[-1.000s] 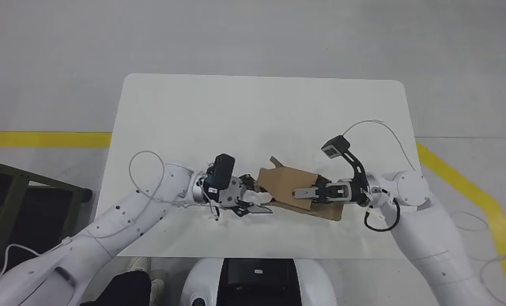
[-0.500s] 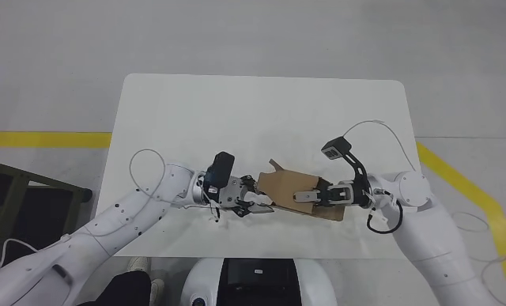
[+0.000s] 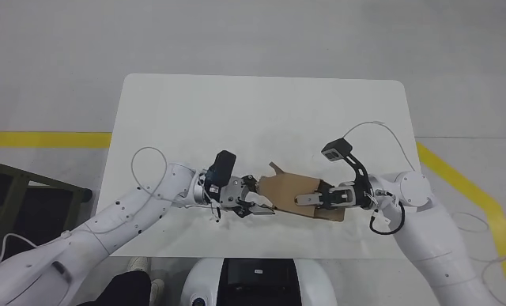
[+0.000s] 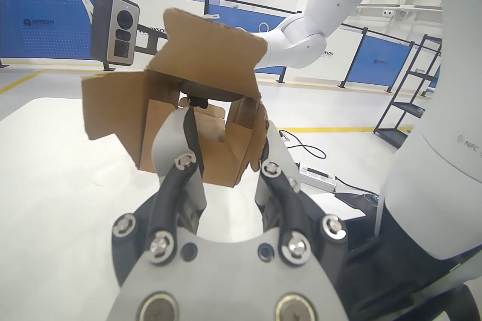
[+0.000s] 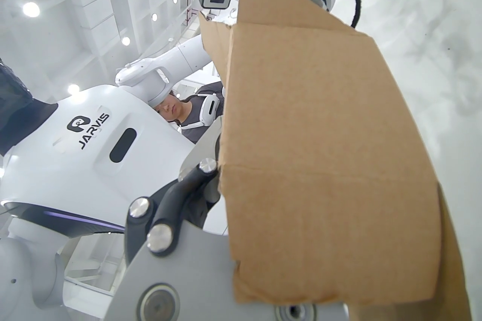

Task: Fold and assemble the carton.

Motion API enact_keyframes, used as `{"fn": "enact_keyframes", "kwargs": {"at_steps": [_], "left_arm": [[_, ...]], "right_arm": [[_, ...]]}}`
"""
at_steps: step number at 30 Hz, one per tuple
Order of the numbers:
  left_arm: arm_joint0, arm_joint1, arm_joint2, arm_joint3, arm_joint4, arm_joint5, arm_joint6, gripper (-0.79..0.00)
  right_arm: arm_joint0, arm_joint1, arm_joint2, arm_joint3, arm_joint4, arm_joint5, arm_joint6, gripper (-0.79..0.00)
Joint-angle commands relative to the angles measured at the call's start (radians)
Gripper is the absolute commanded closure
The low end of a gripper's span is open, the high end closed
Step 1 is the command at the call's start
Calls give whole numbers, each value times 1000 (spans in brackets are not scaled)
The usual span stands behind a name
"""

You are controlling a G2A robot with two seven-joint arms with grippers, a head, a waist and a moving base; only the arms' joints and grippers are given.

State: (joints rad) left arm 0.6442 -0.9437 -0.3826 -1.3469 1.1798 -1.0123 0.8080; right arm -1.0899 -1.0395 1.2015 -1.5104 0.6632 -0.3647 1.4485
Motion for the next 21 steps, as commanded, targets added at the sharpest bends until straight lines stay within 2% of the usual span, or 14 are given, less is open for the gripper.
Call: {"fn": "enact_keyframes", "kwargs": {"at_steps": [1, 11, 19, 21], "left_arm": [[-2, 1, 2, 0, -8, 0, 0, -348], [-3, 6, 2, 10, -47, 0, 0, -332], [-5, -2, 11, 20, -61, 0, 0, -283], [-4, -6, 16, 4, -71, 0, 0, -305]], "right_arm": [[0, 0, 0, 1, 1, -1, 1, 0], [1, 1, -2, -4, 1, 1, 8, 0], [2, 3, 0, -11, -1, 3, 10, 0], [2, 4, 0, -11, -3, 4, 10, 0]]}}
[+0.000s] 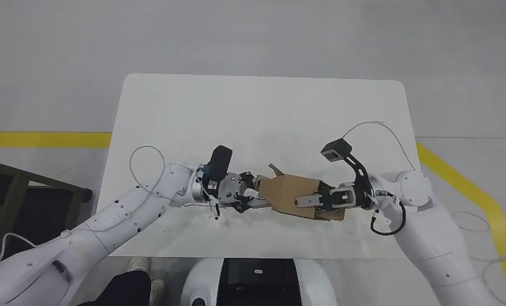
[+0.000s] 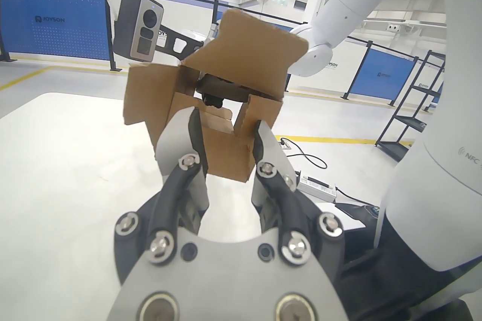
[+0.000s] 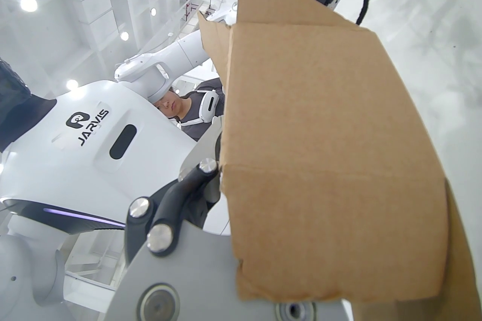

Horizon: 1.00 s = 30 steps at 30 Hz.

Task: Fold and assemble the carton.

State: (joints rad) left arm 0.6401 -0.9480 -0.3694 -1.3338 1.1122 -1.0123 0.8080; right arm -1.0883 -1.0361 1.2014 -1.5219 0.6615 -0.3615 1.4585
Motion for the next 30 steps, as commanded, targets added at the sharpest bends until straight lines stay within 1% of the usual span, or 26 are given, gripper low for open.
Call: {"fn": "enact_keyframes", "kwargs": {"at_steps": [1, 4, 8, 12, 18, 20, 30], "left_arm": [[-2, -3, 7, -14, 2, 0, 0, -317], [-9, -6, 14, -19, 18, 0, 0, -332], [-12, -10, 12, -11, 36, 0, 0, -308], [-9, -13, 2, -8, 49, 0, 0, -259], [-2, -14, -15, -13, 75, 0, 0, -222], [1, -15, -21, -15, 78, 0, 0, -194], [9, -19, -41, -20, 104, 0, 0, -151]], "right_arm": [[0, 1, 0, 0, -2, 1, 1, 0], [-1, 1, 1, 1, 0, 0, -1, 0], [-2, 1, 1, 4, 0, -2, -3, 0], [-2, 1, 0, 6, 2, -3, -4, 0], [-2, 1, -1, 9, 2, -6, -8, 0], [-1, 1, -2, 9, 2, -6, -9, 0], [-6, 3, 1, 6, -6, -5, -17, 0]]}}
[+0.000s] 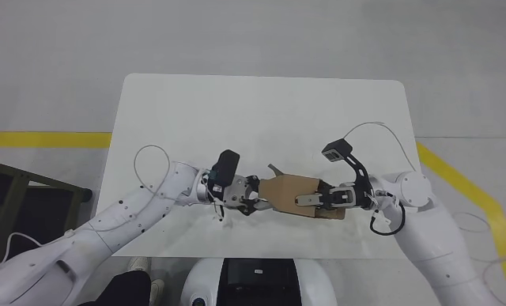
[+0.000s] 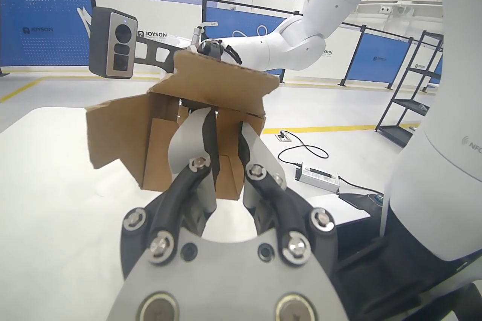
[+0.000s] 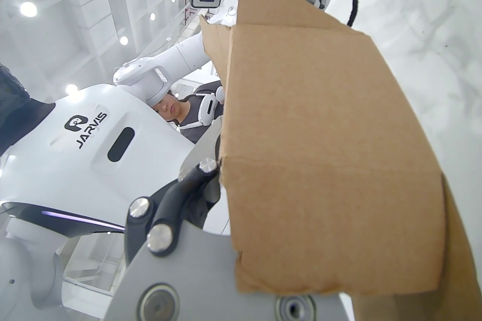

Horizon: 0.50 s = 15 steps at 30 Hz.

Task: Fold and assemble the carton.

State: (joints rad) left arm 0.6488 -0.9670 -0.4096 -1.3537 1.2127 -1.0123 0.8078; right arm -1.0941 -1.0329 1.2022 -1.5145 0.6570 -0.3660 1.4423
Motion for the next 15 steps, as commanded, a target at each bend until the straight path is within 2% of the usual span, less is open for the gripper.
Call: {"fn": "enact_keyframes", "kwargs": {"at_steps": [1, 15], "left_arm": [[1, -1, -2, -2, 6, 0, 0, -145], [10, 4, -15, -26, 31, 0, 0, -175]], "right_arm": [[-1, 0, 1, -2, -2, -1, -1, 0], [-1, 1, -3, 3, -3, 0, -6, 0]]}}
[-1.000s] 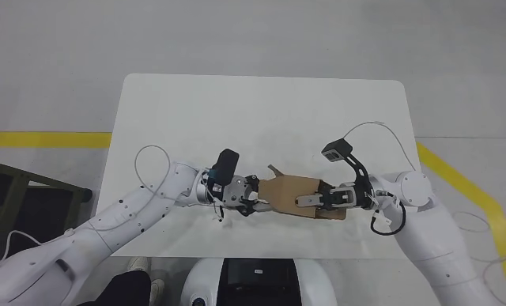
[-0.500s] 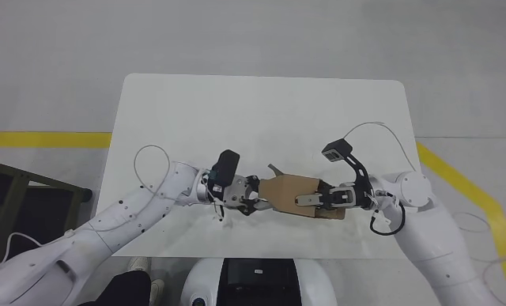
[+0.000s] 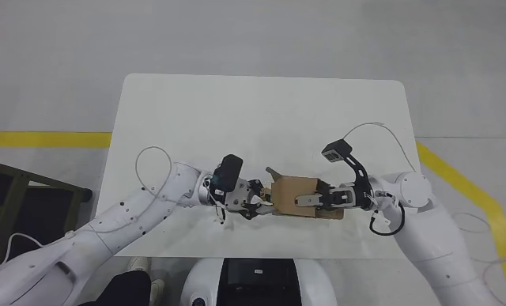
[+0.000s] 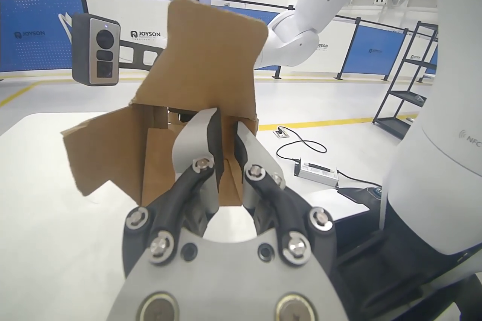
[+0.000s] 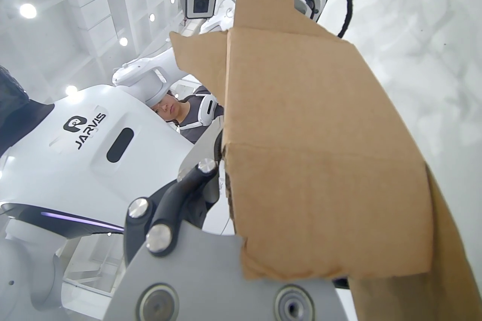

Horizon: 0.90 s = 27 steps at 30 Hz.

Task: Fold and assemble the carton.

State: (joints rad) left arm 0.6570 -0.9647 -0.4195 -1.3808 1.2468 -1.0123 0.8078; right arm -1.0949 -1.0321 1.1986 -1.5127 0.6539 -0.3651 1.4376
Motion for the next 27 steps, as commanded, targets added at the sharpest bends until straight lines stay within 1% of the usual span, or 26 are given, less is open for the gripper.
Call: {"fn": "enact_keyframes", "kwargs": {"at_steps": [1, 4, 8, 10, 11, 12, 13, 18, 22, 27], "left_arm": [[4, 4, -11, 2, -6, 0, 0, -182], [16, 11, -37, 9, -16, 1, 1, -203], [41, 24, -72, 24, -18, 6, 6, -289], [60, 33, -97, 36, -25, 11, 11, -357], [69, 36, -107, 42, -29, 12, 12, -486], [78, 39, -117, 50, -37, 12, 12, -708], [85, 42, -128, 56, -43, 11, 11, -785], [112, 49, -174, 104, -72, 17, -1, -785], [120, 43, -194, 119, -98, 41, -38, -785], [125, 29, -216, 144, -157, 80, -103, -785]], "right_arm": [[-1, 0, 2, 3, 0, -2, -3, 0], [-4, 2, 9, 6, -1, -4, -6, 0], [-10, 5, 22, 13, -4, -5, -8, 0], [-14, 7, 30, 14, -4, -4, -6, 0], [-16, 8, 33, 14, -3, -4, -6, 0], [-18, 9, 35, 14, -3, -2, -4, 0], [-20, 9, 38, 13, -3, -1, -2, 0], [-26, 12, 41, 5, 0, 4, 11, 0], [-26, 12, 29, -10, -3, 10, 27, 0], [-24, 10, 3, -27, -13, 24, 41, 0]]}}
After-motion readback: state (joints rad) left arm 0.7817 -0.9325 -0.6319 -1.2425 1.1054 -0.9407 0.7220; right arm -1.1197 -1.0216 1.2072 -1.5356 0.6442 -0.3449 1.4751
